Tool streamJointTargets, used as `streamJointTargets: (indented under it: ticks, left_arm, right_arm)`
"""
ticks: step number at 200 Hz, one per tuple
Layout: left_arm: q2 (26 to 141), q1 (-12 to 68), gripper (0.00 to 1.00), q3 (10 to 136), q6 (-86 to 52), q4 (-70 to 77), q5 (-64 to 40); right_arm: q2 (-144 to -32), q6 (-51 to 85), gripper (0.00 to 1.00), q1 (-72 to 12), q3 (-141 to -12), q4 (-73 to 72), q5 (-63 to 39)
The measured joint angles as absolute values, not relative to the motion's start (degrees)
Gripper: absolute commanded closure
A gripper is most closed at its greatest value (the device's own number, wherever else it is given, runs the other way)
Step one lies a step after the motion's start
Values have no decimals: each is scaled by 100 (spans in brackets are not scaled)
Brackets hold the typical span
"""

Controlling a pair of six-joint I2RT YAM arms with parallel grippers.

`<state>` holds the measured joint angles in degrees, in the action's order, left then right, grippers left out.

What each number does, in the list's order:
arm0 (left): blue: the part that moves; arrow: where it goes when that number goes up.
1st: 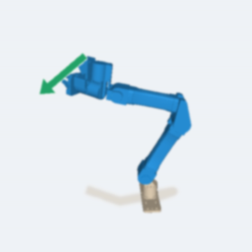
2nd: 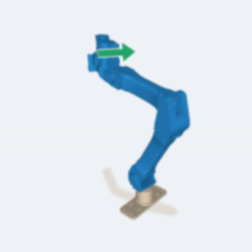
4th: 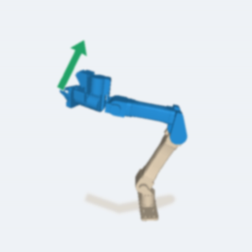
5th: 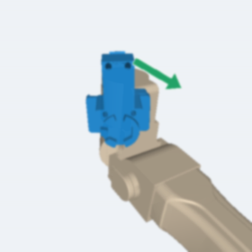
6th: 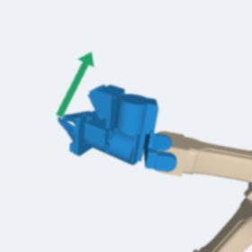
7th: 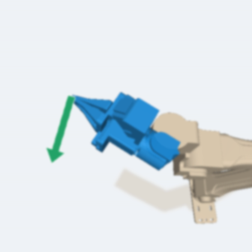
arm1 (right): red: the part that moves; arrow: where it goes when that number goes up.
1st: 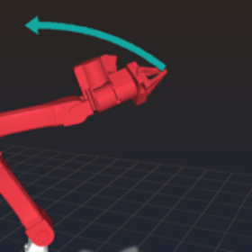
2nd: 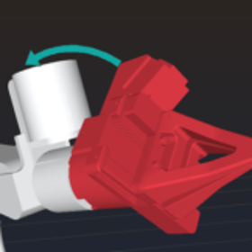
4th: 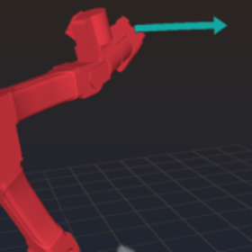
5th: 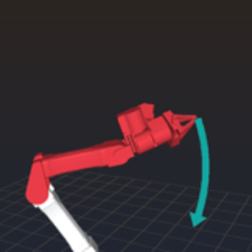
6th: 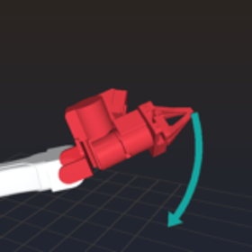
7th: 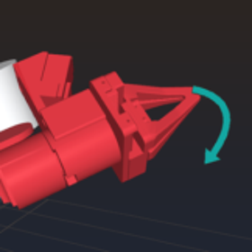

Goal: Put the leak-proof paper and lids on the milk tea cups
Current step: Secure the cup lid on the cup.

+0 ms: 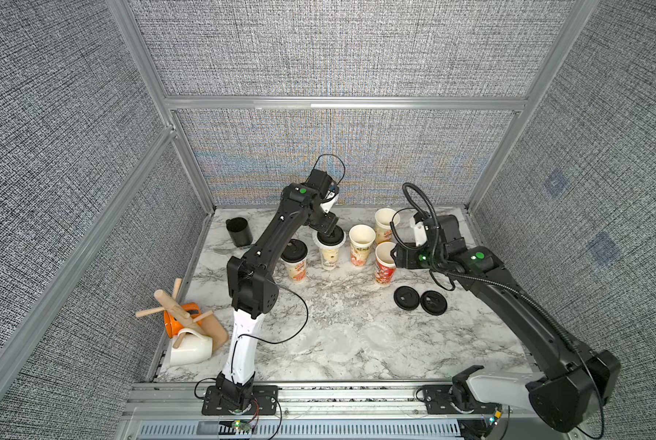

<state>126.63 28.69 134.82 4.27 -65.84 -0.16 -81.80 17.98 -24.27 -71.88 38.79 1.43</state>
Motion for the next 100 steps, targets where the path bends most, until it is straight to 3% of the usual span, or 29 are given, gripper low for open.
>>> streamJointTargets:
  ticks: [100]
  left_arm:
    - [12586,2867,30,13402,447,-6611,530]
  right_arm:
    - [-8326,1793,19,-2471,-7286,3837,80]
